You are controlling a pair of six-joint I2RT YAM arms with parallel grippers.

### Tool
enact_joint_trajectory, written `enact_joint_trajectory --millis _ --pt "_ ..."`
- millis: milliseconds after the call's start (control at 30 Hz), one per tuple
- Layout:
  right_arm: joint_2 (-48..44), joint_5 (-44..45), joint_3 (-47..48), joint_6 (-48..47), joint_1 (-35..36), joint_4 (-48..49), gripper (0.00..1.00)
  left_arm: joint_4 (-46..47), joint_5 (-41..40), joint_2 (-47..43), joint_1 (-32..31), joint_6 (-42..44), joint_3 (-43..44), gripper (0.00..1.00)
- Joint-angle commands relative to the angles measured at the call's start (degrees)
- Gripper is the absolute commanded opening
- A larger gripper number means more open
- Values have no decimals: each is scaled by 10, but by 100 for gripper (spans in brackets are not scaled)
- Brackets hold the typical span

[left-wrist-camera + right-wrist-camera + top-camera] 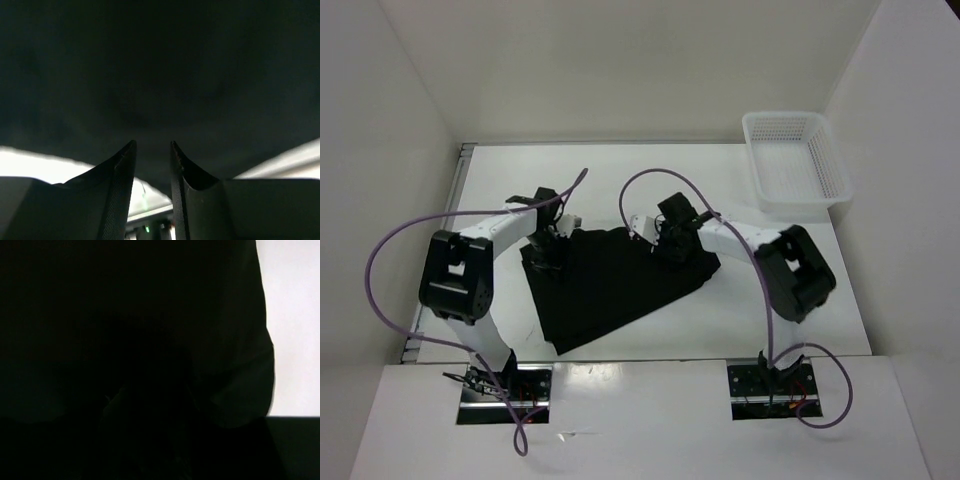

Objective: Fold and stack the shorts
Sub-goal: Fold the shorts

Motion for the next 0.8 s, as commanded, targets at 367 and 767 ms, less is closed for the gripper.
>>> enact_joint_trajectory --millis 367,767 --pt "156 125 126 278 -48 48 50 100 -130 296 23 2 204 40" --pt "80 51 244 474 -128 -22 86 109 -49 310 -3 2 354 43"
